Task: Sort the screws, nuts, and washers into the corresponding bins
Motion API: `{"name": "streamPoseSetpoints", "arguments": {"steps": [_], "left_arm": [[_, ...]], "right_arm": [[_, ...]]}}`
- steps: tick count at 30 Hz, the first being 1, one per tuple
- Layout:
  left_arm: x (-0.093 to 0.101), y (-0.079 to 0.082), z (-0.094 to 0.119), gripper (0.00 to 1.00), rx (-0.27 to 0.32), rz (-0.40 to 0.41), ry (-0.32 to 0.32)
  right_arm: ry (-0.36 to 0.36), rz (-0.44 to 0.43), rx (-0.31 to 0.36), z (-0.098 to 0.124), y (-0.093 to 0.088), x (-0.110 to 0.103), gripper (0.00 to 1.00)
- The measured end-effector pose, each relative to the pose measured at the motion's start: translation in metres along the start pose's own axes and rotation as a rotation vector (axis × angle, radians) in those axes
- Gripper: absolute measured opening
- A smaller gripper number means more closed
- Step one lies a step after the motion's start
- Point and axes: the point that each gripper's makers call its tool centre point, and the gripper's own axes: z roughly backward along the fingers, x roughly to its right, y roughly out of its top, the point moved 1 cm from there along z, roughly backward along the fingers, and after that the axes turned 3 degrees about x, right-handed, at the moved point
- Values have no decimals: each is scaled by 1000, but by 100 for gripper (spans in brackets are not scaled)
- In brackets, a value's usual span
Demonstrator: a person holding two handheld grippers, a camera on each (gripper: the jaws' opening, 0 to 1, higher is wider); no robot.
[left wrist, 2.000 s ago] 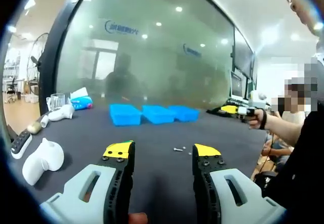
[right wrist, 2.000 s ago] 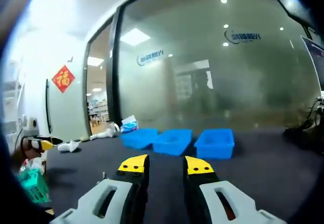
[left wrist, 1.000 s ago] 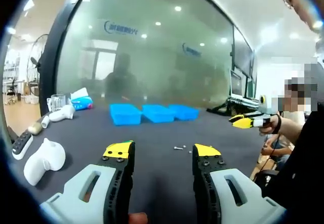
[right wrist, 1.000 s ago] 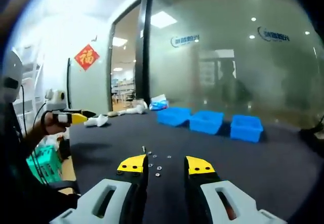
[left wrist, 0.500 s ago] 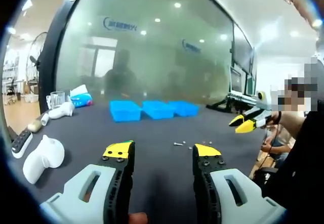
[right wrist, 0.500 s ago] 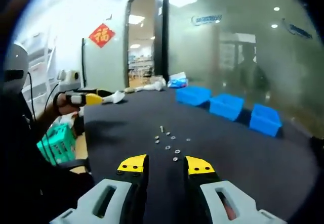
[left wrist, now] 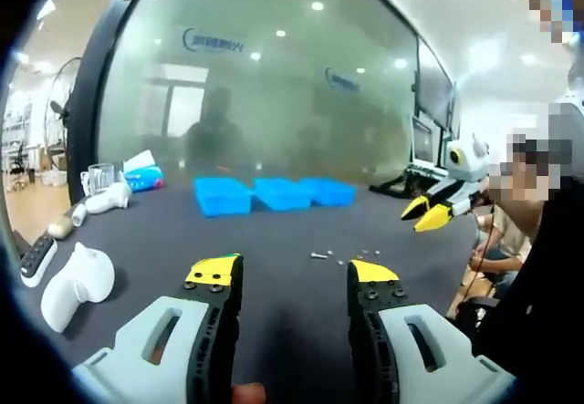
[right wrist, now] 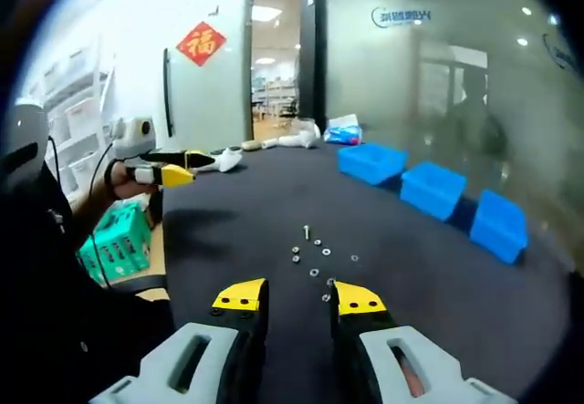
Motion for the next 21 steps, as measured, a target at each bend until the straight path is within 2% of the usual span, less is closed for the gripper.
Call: {"name": "streamPoseSetpoints", "arguments": {"steps": [5, 10, 21], "left_arm": [[0, -2, 0, 45, -3, 6, 1], [0, -3, 0, 45, -5, 4, -1], [-1, -7, 0, 45, -8, 17, -2]], "right_arm": [[39, 21, -15, -17, 13, -3, 24], [75, 62, -63, -44, 20, -2, 23], [154, 111, -179, -95, 21, -7, 22]]}}
